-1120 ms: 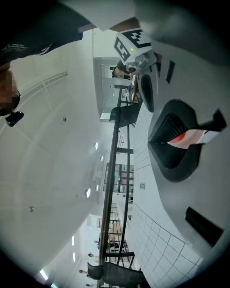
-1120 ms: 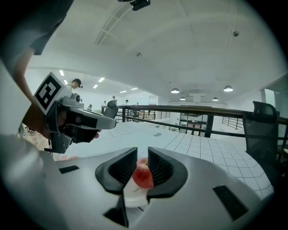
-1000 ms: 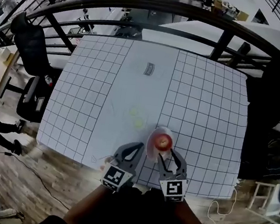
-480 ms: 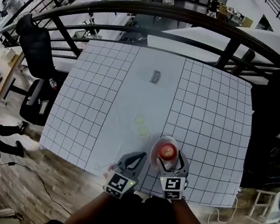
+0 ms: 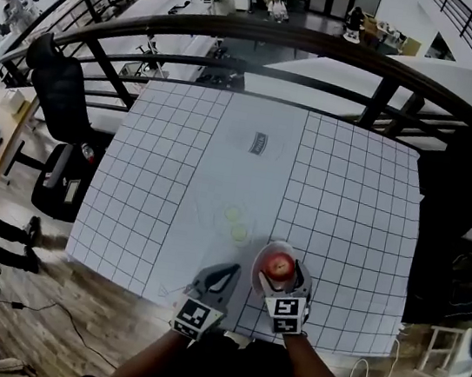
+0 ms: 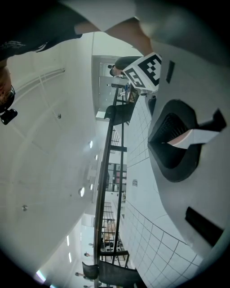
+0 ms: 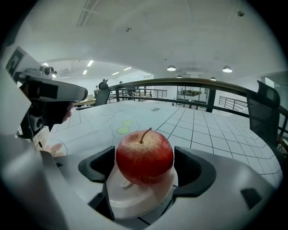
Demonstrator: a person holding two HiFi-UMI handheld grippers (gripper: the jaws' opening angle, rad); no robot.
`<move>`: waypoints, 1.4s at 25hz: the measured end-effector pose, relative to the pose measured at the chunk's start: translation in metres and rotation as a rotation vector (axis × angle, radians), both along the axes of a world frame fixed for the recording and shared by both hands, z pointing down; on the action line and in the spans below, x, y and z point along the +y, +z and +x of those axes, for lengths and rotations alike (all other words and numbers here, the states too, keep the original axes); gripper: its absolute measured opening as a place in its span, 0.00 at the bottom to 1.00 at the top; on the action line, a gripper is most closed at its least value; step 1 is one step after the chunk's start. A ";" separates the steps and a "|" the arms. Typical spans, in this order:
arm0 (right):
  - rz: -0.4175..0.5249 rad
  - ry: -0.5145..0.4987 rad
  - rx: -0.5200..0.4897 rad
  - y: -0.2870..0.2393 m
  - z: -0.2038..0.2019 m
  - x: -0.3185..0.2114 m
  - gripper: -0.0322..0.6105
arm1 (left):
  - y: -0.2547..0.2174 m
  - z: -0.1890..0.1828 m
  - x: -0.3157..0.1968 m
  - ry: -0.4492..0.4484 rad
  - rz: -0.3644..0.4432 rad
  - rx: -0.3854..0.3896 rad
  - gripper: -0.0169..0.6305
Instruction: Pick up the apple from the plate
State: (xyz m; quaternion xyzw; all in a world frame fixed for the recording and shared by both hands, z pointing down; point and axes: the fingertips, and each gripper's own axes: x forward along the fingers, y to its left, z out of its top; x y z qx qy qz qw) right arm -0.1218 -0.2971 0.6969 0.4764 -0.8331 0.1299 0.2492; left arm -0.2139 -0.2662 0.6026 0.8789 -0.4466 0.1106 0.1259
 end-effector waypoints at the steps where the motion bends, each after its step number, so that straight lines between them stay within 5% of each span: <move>1: 0.001 0.002 0.001 0.001 0.001 0.000 0.67 | 0.000 0.000 0.000 0.000 -0.001 -0.001 0.06; 18: 0.052 -0.038 -0.073 -0.041 0.019 -0.001 0.67 | -0.019 0.003 -0.010 0.018 0.028 0.004 0.06; 35: 0.265 0.040 -0.204 -0.191 0.053 -0.002 0.67 | -0.072 0.026 -0.032 0.026 0.068 0.066 0.06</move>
